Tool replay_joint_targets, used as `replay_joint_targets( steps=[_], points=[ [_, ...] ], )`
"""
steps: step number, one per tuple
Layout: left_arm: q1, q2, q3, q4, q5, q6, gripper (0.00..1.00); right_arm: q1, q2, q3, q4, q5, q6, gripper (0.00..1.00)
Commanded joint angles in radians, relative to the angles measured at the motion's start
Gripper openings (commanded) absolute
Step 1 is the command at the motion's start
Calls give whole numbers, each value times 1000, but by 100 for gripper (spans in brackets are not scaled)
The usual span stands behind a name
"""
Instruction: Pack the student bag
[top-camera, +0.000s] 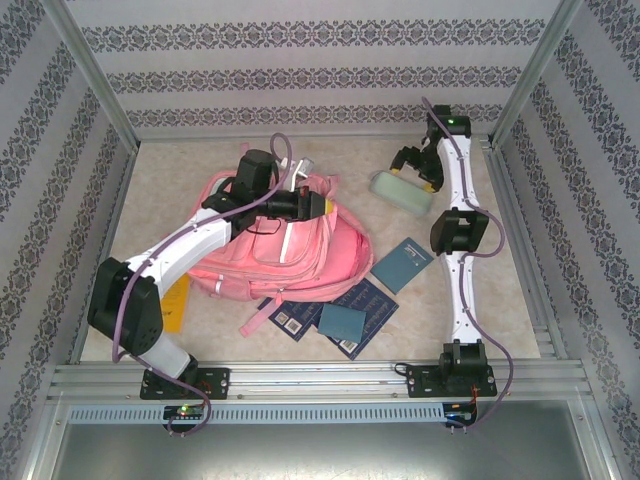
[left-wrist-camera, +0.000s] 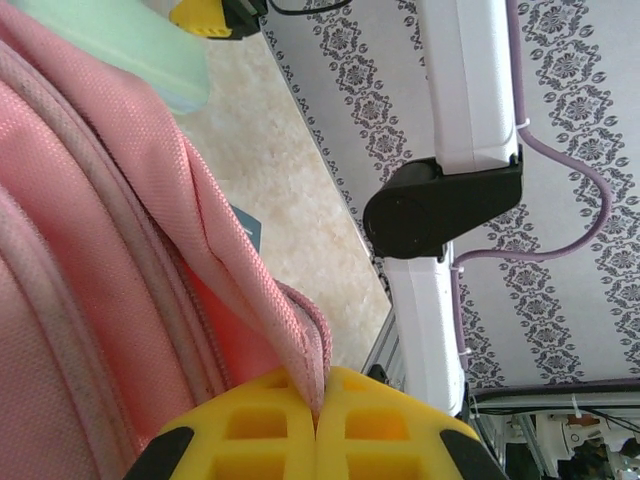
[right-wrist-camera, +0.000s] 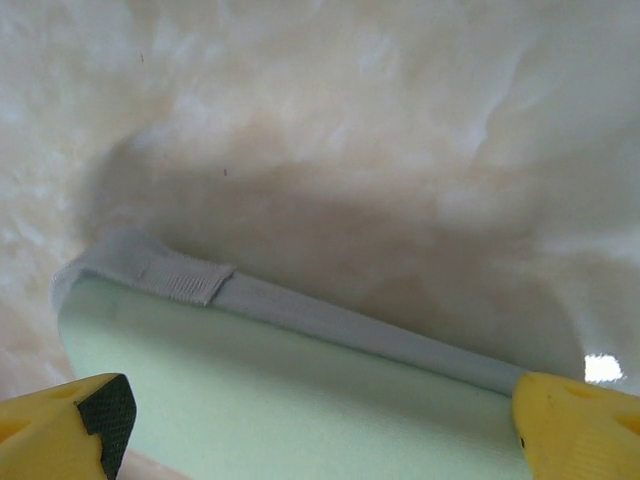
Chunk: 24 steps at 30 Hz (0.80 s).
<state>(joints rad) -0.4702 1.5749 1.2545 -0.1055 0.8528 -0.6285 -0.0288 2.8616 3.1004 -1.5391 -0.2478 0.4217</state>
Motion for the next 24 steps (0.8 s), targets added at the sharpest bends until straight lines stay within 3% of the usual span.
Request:
replay_joint_targets(
  steps=[1,14,24],
  points=[
    [-4,-58,25,17,6,29,0,29,-50,49,-101,67,-14,97],
    [-4,-97,23,32,14,10,0,72,-60,52,-223,88,6,97],
    [-5,-109,34,31,17,0,0,143,-235,-77,-276,523,-15,98]
  ],
)
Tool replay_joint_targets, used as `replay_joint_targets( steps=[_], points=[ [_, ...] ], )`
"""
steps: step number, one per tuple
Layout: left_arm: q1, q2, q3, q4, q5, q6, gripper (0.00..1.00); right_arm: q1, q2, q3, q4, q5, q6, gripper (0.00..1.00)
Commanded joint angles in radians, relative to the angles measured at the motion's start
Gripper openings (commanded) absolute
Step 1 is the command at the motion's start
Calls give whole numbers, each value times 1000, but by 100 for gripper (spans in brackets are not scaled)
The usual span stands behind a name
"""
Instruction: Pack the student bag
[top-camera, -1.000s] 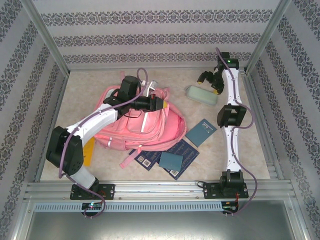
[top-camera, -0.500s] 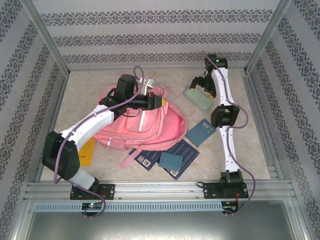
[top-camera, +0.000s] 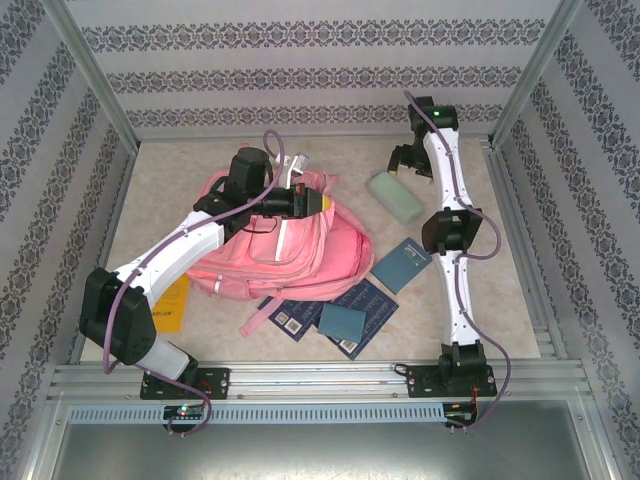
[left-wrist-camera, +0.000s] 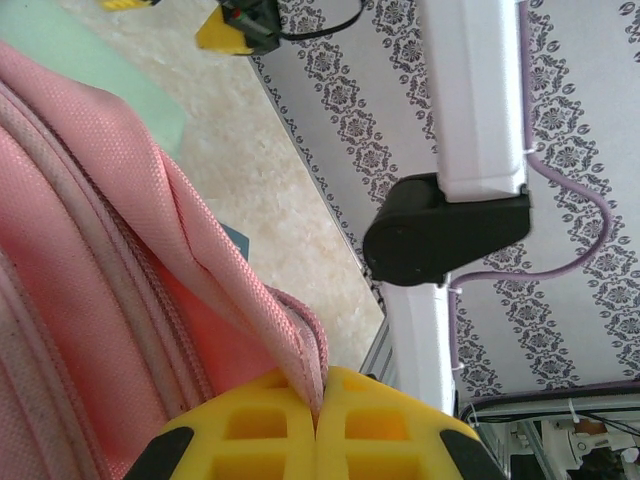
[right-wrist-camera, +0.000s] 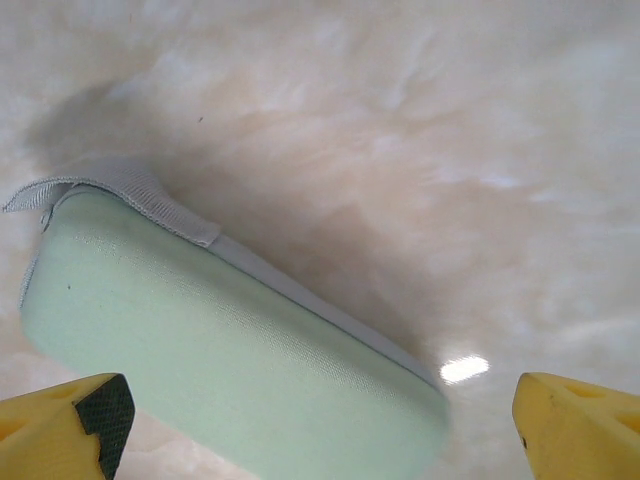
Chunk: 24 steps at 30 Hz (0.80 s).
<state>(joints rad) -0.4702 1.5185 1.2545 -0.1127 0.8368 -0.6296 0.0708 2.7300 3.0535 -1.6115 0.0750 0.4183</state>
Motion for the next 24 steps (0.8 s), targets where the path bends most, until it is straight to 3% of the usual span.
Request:
replay_joint_targets(
  steps=[1,7,10,12,17,21,24],
  points=[
    [-4,-54,36,34,31,2,0,53,-125,-51,-203,238,-12,97],
    [-4,-64,43,32,33,-4,0,112,-298,-355,-201,475,10,98],
    [-4,-69,43,36,38,-13,0,139,-462,-699,-18,566,44,97],
    [-6,-75,37,36,38,-14,0,123,-657,-1047,285,489,33,97],
    [-10,-89,19,39,27,2,0,50,-943,-1513,827,111,-130,98],
    [-10,-82,20,42,31,15,0,-11,-973,-1595,969,-167,-212,96],
    [-11,-69,16,49,36,23,0,-37,-932,-1596,1012,-259,-254,96]
  ],
)
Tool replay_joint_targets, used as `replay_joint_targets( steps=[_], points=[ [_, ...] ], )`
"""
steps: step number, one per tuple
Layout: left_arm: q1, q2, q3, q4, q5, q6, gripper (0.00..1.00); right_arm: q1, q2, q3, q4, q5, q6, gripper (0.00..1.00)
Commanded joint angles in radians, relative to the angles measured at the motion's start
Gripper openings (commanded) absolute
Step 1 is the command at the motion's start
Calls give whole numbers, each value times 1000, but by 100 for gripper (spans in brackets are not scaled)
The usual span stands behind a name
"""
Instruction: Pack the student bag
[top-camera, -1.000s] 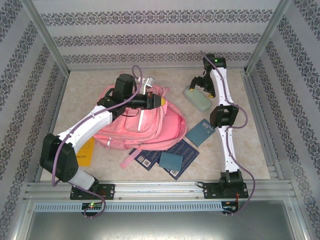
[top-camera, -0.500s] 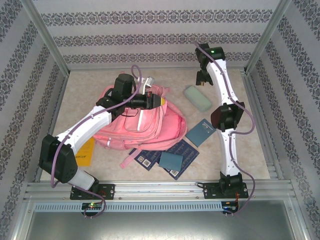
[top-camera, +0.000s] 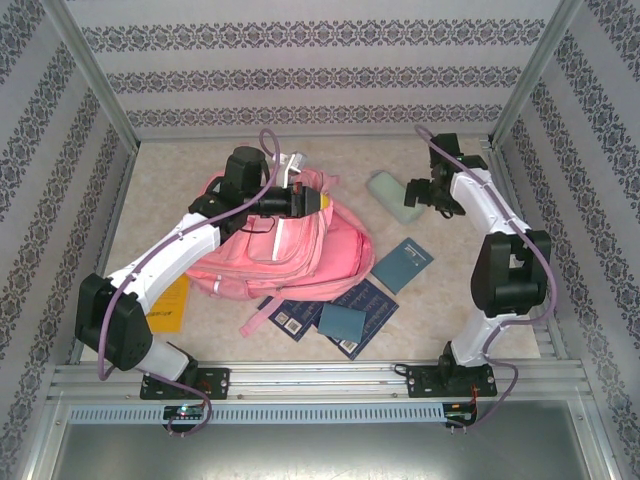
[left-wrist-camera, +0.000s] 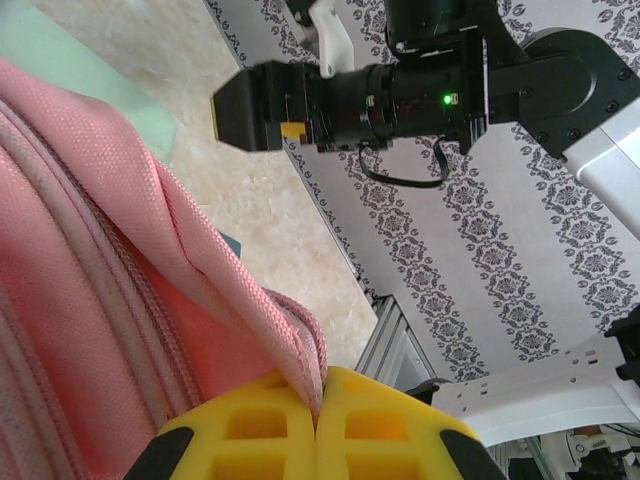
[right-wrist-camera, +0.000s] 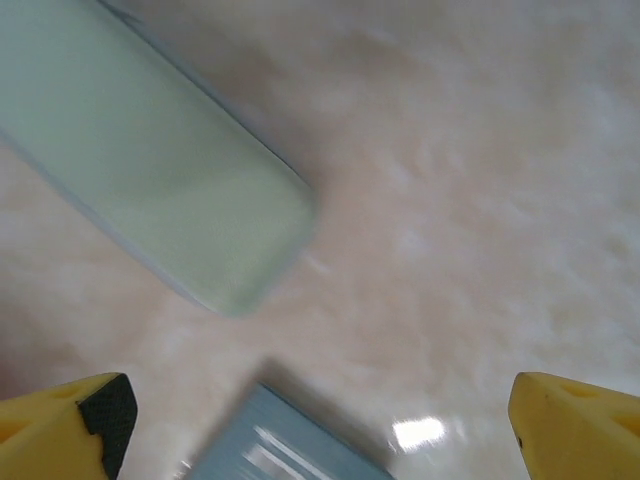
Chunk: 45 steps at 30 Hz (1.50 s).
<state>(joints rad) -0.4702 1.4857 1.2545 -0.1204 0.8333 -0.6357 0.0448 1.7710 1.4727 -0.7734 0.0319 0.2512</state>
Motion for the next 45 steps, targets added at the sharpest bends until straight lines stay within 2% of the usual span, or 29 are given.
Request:
replay_joint_targets(
  steps=[1,3,6,13,15,21,29,34,39,45],
  points=[
    [-10,-32,14,57,39,32,0,-20,51,-3,177,-244,-93,96],
    [-11,-29,13,64,38,40,0,-38,117,42,166,-300,-96,96],
    [-9,-23,19,54,36,58,0,-46,197,99,163,-311,-84,97],
    [-7,-6,23,43,33,75,0,-25,323,245,60,-181,-145,98],
    [-7,-2,23,44,35,74,0,-23,341,260,51,-197,-154,97],
    [-6,-1,20,47,39,73,0,-29,379,247,59,-408,-100,97],
    [-5,-8,16,57,41,65,0,-6,301,108,106,-434,-75,98],
    [-6,-5,18,64,45,57,0,43,261,59,111,-361,-64,97],
    [-5,-3,14,64,43,56,0,87,296,128,27,-107,-37,98],
    [-6,5,14,68,45,53,0,111,349,185,-10,-40,27,98]
  ],
)
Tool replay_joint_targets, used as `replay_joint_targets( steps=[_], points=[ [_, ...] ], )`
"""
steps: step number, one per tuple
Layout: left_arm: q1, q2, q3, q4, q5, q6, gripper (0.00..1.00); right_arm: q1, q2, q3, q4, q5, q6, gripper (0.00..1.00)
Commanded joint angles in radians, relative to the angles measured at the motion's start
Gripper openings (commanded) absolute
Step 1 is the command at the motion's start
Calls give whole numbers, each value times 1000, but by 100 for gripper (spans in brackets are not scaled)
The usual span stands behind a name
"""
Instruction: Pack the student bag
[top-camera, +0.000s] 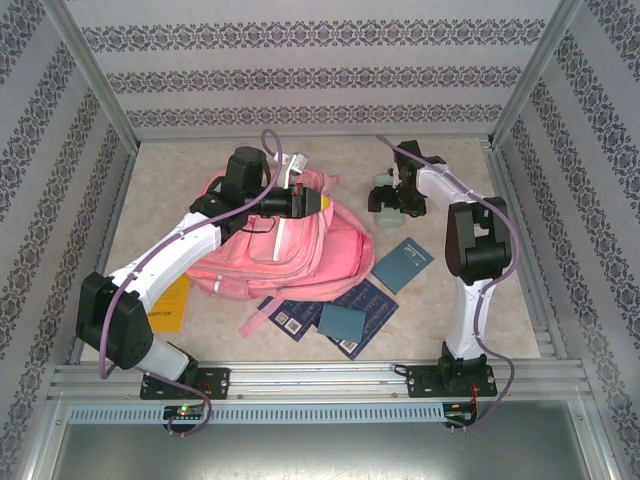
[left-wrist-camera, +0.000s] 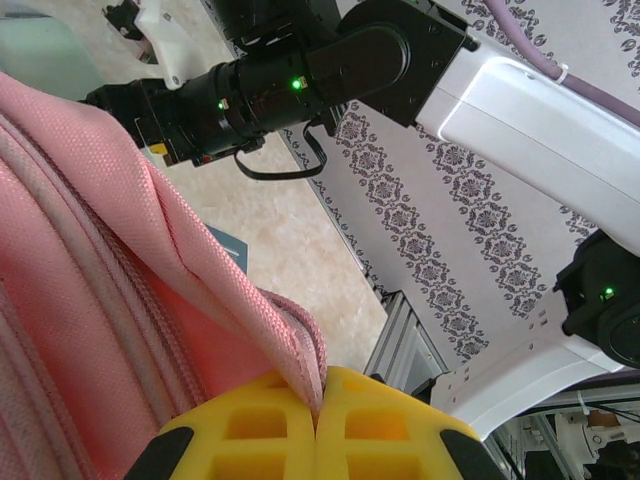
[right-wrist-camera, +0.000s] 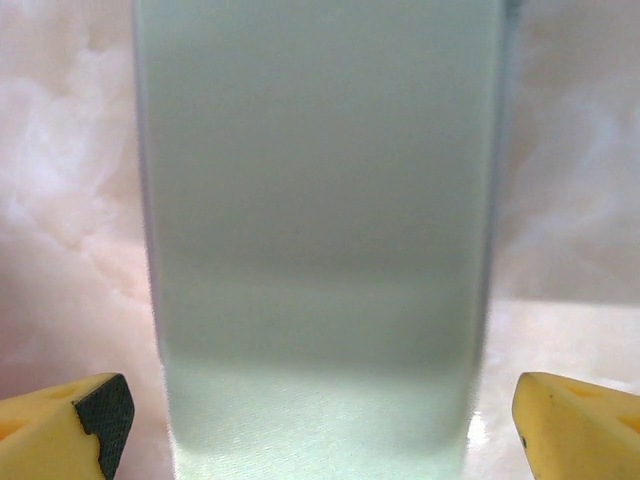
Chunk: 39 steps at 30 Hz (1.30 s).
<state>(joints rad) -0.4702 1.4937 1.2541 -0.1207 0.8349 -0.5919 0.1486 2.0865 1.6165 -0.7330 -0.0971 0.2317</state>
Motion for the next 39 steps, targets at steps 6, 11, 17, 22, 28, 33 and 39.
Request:
replay_joint_targets(
  steps=[6,11,17,22,28,33,39],
  points=[
    [-6,5,17,70,46,5,0,15,80,83,-74,94,75,97],
    [-5,7,18,68,44,7,0,37,105,114,-79,72,68,97],
    [-5,14,26,58,44,3,0,48,134,133,-86,74,88,92],
    [-8,35,64,26,61,2,0,39,79,79,-35,57,107,73],
    [-28,61,180,-151,24,88,0,16,-70,-23,20,54,132,71],
    [-74,98,286,-274,-16,137,0,22,-284,-150,78,44,164,71],
    [-81,97,388,-404,-15,181,0,81,-583,-326,152,-61,231,69]
  ],
)
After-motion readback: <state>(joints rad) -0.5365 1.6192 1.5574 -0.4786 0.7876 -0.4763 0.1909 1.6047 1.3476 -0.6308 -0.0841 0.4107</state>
